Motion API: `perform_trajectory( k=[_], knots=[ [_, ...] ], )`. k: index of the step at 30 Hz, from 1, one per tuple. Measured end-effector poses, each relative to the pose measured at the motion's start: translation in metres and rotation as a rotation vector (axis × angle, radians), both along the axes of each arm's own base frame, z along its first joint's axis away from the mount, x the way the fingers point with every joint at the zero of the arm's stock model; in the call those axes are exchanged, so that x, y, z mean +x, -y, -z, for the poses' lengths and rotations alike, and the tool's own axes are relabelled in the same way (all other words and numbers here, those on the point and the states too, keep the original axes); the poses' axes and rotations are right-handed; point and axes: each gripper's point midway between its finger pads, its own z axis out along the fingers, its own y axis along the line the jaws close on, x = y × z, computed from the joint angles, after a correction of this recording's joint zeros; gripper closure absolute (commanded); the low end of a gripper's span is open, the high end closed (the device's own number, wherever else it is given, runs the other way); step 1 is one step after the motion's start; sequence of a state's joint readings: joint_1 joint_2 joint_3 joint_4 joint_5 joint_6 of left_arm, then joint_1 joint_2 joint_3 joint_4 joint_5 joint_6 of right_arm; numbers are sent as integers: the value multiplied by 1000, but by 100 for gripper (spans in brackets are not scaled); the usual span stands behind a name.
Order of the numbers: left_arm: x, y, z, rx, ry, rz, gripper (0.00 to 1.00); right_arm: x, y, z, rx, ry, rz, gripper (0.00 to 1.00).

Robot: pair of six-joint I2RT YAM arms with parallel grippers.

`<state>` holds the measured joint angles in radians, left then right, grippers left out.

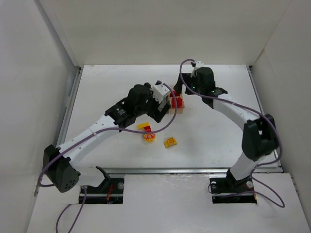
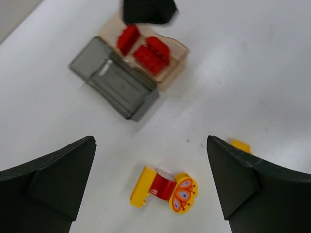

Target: Sort the legos into containers by color

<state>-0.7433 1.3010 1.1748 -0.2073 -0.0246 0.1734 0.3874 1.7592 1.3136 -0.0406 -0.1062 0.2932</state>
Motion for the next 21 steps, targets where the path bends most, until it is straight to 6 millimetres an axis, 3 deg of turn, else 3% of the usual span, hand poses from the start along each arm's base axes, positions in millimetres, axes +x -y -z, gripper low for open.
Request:
perform_trajectory(
  k=[4,7,10,12,16,21],
  knots=[
    [-37,25,21,75,-38,310,6,-26,30,-73,-22,166,76,0],
    [-64,45,44,154,-89,526,6,-53,67,-134,-34,322,205,0],
    [-82,66,80,258,-178,701,8,-80,100,-165,-35,414,312,0],
    [-90,80,107,319,-253,780,12,-94,113,-166,-42,428,348,0],
    [-108,91,158,411,-392,864,12,-116,124,-136,-81,380,349,1],
    [-122,90,168,452,-435,853,19,-137,133,-102,-128,312,338,12]
  ],
)
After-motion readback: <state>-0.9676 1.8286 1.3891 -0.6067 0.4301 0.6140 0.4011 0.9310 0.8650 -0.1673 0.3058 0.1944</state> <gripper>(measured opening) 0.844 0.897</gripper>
